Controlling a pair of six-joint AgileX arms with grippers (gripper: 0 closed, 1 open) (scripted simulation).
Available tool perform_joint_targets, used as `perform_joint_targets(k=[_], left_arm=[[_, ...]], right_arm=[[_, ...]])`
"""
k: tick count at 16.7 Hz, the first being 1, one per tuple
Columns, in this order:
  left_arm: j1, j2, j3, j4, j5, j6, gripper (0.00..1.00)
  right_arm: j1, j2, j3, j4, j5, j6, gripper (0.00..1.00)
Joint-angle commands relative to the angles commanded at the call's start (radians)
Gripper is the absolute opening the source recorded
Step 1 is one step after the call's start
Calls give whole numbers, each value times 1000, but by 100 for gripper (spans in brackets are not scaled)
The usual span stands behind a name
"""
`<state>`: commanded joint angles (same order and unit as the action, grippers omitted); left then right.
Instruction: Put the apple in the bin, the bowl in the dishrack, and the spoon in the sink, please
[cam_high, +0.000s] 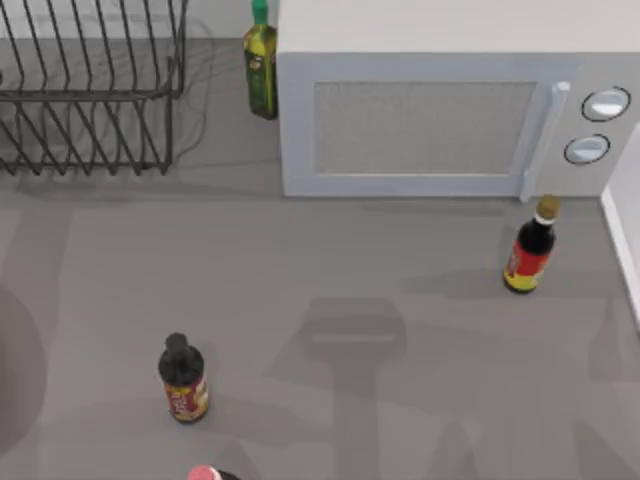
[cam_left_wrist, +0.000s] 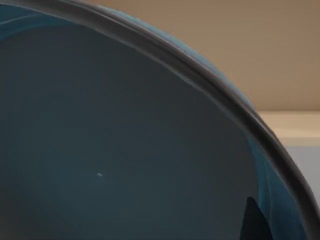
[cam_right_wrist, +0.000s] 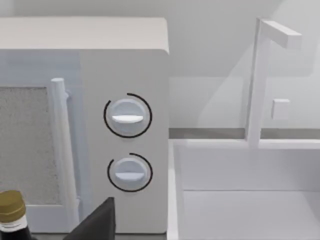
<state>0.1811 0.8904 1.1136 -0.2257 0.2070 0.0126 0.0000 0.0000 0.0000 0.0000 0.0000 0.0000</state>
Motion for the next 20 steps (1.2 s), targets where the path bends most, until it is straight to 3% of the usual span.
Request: perform_joint_targets(k=[5,8,20], left_arm=[[-5,18,1,11,-4,1,0],[-13,116,-6,108,-13,2,0],[-100,790,-156,970,-90,1,0]], right_arm=[[0,0,0,0,0,0,100],[0,0,0,0,0,0,100],[0,0,0,0,0,0,100]])
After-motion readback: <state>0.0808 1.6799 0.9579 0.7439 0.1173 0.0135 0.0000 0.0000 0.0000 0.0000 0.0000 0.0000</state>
